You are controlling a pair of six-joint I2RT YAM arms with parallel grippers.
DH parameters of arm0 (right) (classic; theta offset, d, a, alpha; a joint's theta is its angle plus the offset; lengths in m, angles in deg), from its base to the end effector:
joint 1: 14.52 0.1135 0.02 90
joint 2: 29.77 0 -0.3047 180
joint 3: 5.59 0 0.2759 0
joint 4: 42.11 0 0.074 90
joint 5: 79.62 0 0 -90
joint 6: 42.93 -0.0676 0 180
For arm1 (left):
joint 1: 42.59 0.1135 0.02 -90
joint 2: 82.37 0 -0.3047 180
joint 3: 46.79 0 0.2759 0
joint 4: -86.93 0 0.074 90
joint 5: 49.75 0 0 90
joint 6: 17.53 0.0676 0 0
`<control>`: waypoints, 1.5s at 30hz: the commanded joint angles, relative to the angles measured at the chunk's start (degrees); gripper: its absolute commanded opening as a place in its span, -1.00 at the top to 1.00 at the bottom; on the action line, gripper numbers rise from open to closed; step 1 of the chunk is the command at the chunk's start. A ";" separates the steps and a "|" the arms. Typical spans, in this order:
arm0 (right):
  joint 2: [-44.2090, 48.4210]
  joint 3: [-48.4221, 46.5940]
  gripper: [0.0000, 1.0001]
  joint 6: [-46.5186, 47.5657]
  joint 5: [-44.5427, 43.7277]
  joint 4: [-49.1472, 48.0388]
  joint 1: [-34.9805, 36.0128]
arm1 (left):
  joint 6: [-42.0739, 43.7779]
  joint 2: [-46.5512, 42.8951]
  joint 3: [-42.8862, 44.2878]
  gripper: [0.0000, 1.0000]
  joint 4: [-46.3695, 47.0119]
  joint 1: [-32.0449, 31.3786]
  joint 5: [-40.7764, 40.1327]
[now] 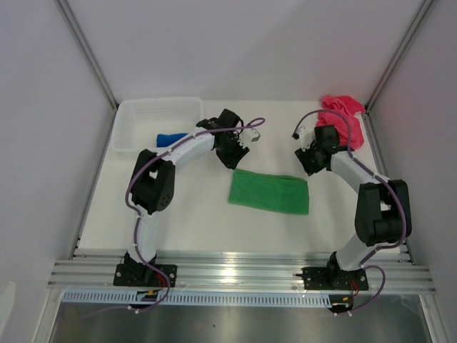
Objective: Roll the towels
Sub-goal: Fold the towel
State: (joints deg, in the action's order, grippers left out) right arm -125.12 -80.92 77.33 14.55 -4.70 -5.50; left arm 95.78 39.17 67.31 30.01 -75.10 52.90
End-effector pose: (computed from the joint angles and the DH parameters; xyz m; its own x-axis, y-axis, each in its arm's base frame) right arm 0.3783 0.0650 0.2032 -0.6206 -0.6074 -0.4959 -0.5879 0.7789 -0.2183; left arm 0.4251 -0.2885 0.2113 -0.4591 0.7504 -0.4755 0.8558 0.5172 -0.0101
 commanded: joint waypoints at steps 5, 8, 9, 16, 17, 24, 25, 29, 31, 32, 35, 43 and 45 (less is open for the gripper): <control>9.04 0.71 0.19 -9.34 9.63 -7.36 -6.38 | -4.76 -1.83 1.74 0.11 -3.63 1.05 4.66; 9.04 2.37 0.86 -13.46 15.15 -5.25 -6.29 | -5.73 -1.39 1.39 0.29 -3.54 0.52 5.72; 9.30 3.34 0.96 -15.13 17.17 -5.68 -6.20 | -5.82 -1.91 1.21 0.34 -3.37 0.35 6.77; 7.91 12.22 1.00 -26.57 23.52 -14.47 -1.55 | -6.87 -1.92 -1.08 0.48 -2.57 -2.20 10.74; 7.12 12.49 1.00 -27.96 24.30 -15.25 -1.37 | -7.14 -1.13 -0.56 0.48 -3.18 -2.29 10.47; 0.96 12.67 1.00 -34.03 22.92 -20.01 -2.42 | -10.48 2.04 -1.51 0.45 -6.62 -2.38 8.28; 0.43 12.32 1.00 -34.48 22.56 -20.09 -2.86 | -10.30 2.47 -1.26 0.45 -7.05 -2.47 7.93; -2.11 9.24 1.00 -34.83 20.36 -17.21 -3.13 | -10.39 4.85 -0.29 0.43 -10.04 -2.47 6.26; -3.96 7.84 1.00 -35.27 18.53 -16.41 -3.04 | -10.74 5.11 -0.90 0.42 -9.70 -2.47 6.25; -4.31 7.66 1.00 -35.62 17.64 -16.14 -3.04 | -10.74 5.11 -1.08 0.42 -9.61 -2.47 6.25; -5.11 7.04 1.00 -37.20 15.71 -16.93 -3.39 | -10.48 5.47 -1.08 0.41 -9.43 -2.38 6.17; -6.16 4.06 1.00 -37.91 11.57 -16.76 -4.18 | -10.22 5.91 -1.69 0.41 -9.08 -2.47 5.90; -5.29 2.83 1.00 -36.94 11.04 -16.75 -4.18 | -10.13 5.56 -1.43 0.40 -8.99 -2.38 5.90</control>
State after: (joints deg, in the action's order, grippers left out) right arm -130.81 -74.69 39.76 29.56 -20.44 -8.98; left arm 86.40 44.50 66.24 21.86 -77.68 59.91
